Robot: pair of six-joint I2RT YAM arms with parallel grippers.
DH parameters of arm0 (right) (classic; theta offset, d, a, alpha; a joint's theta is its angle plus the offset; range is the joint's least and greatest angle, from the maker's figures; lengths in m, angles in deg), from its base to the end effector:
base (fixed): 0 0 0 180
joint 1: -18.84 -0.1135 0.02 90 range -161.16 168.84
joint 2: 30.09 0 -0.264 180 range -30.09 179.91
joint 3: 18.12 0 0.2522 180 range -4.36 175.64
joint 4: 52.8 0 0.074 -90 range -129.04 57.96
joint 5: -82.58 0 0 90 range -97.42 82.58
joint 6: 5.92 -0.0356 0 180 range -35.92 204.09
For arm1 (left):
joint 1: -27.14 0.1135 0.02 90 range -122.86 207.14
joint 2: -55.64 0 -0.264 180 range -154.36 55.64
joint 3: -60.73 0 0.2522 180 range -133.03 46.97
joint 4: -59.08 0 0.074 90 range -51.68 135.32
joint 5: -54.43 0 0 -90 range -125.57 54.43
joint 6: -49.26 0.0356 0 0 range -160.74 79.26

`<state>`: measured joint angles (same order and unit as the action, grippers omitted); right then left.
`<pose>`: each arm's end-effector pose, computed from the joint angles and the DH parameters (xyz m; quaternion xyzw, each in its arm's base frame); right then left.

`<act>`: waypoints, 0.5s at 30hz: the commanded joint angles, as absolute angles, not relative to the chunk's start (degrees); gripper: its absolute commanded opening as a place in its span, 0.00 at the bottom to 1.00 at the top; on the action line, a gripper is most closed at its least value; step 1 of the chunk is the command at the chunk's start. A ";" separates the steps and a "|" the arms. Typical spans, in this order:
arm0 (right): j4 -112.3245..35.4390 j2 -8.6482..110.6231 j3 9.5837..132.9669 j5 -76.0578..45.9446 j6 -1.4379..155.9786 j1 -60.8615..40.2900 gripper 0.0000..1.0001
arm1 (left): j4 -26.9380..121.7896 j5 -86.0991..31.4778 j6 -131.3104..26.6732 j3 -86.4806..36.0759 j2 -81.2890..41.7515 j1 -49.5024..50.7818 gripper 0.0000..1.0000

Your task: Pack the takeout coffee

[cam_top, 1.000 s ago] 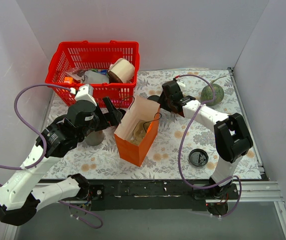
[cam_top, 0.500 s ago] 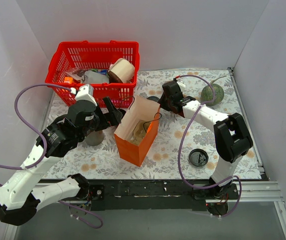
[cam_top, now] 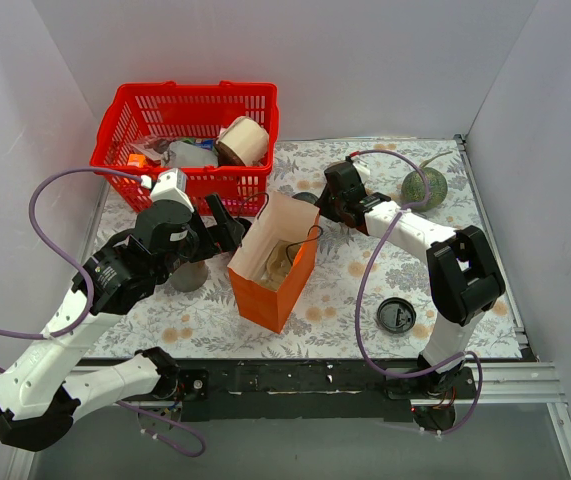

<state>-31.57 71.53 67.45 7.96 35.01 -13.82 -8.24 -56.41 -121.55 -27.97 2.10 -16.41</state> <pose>0.3433 0.2088 0.2367 0.1855 0.8704 0.1972 0.4112 0.1248 -0.1011 0.4140 -0.3579 0.7878 -0.3468 0.3620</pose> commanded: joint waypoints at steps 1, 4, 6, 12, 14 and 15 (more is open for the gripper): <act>-33.33 70.10 67.62 7.62 36.54 -13.94 0.01 | -8.82 -57.63 -121.25 -28.88 2.55 -16.19 0.98; -33.94 69.14 67.54 7.53 37.24 -13.94 0.01 | -8.73 -57.72 -121.33 -28.88 2.55 -16.19 0.98; -34.29 68.61 67.45 7.70 37.94 -13.94 0.01 | -8.82 -57.81 -121.42 -28.97 2.64 -16.19 0.98; -36.48 65.45 65.78 8.32 39.61 -13.68 0.01 | -8.56 -58.07 -121.42 -28.80 2.90 -16.10 0.98; -36.58 65.27 65.86 7.62 40.31 -13.50 0.01 | -8.55 -58.07 -121.34 -28.88 2.73 -16.10 0.98; -36.49 65.27 65.95 7.18 41.10 -13.50 0.01 | -8.64 -58.07 -121.42 -28.88 2.81 -16.10 0.98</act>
<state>-33.15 68.23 66.03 7.41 38.50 -13.80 -8.24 -56.70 -121.58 -27.97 2.12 -16.41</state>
